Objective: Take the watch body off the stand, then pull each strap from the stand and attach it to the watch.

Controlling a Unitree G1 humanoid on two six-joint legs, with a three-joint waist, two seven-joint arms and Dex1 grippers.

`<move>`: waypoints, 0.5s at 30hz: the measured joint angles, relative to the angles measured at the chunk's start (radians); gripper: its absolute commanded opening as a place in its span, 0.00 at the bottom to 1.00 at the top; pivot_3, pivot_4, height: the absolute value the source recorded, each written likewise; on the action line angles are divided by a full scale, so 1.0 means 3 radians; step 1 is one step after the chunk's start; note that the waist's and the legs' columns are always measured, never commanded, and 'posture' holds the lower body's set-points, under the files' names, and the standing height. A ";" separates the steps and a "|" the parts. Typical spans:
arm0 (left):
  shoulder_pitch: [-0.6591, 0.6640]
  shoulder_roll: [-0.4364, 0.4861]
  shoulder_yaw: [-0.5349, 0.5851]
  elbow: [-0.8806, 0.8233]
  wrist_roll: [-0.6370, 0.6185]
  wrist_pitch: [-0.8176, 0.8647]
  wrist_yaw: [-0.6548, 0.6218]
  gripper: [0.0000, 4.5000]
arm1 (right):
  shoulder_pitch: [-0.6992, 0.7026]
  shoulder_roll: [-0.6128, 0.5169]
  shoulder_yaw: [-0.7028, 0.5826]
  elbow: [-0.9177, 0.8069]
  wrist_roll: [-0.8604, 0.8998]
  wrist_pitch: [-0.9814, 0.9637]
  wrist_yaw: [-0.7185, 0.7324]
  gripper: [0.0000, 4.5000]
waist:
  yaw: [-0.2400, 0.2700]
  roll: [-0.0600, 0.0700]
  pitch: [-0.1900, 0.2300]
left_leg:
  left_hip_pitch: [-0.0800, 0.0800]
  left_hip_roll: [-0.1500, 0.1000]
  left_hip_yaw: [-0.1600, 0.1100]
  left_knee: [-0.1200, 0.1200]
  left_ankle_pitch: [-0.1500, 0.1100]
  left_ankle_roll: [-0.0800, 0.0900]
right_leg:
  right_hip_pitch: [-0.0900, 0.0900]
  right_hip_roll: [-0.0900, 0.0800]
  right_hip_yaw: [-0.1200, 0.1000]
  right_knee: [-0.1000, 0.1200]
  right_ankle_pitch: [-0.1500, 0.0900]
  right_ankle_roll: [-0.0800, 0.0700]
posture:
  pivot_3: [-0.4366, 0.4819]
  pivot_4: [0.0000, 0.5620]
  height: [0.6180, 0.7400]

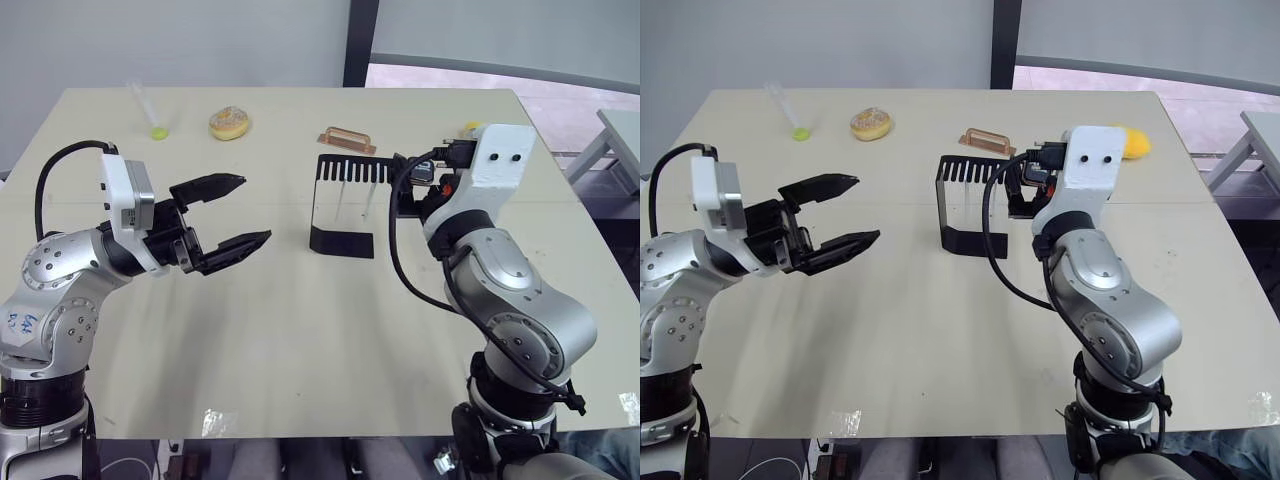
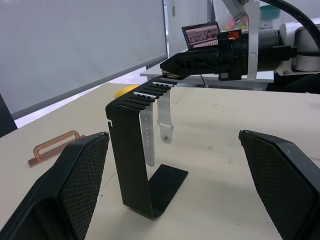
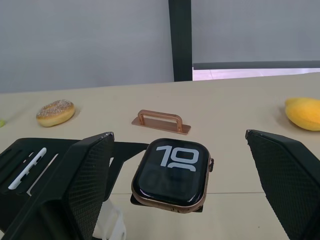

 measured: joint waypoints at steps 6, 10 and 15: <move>0.0039 0.0000 0.0013 -0.0025 0.0000 0.0000 0.0048 0.99 | 0.0000 0.0056 -0.0005 0.0023 -0.0076 0.0034 0.0065 1.00 | 0.0000 0.0000 0.0000 | 0.0000 0.0000 0.0000 -0.0002 0.0000 0.0000 | -0.0001 0.0000 0.0000 0.0000 0.0000 0.0000 | 0.48 0.27 1.00; 0.0068 0.0001 0.0033 -0.0046 0.0000 0.0001 0.0074 0.99 | 0.0000 0.0068 -0.0004 0.0027 -0.0126 0.0038 0.0128 1.00 | -0.0001 0.0000 0.0000 | 0.0000 0.0000 0.0000 -0.0003 0.0000 0.0000 | -0.0001 0.0000 0.0000 -0.0001 0.0000 0.0000 | 0.48 0.27 1.00; 0.0095 0.0001 0.0034 -0.0078 0.0000 0.0002 0.0085 0.99 | 0.0000 0.0097 -0.0005 0.0027 -0.0188 0.0039 0.0192 1.00 | 0.0000 0.0000 0.0000 | 0.0000 0.0000 0.0000 -0.0005 0.0000 0.0001 | -0.0001 0.0000 0.0000 -0.0001 0.0000 0.0000 | 0.48 0.27 1.00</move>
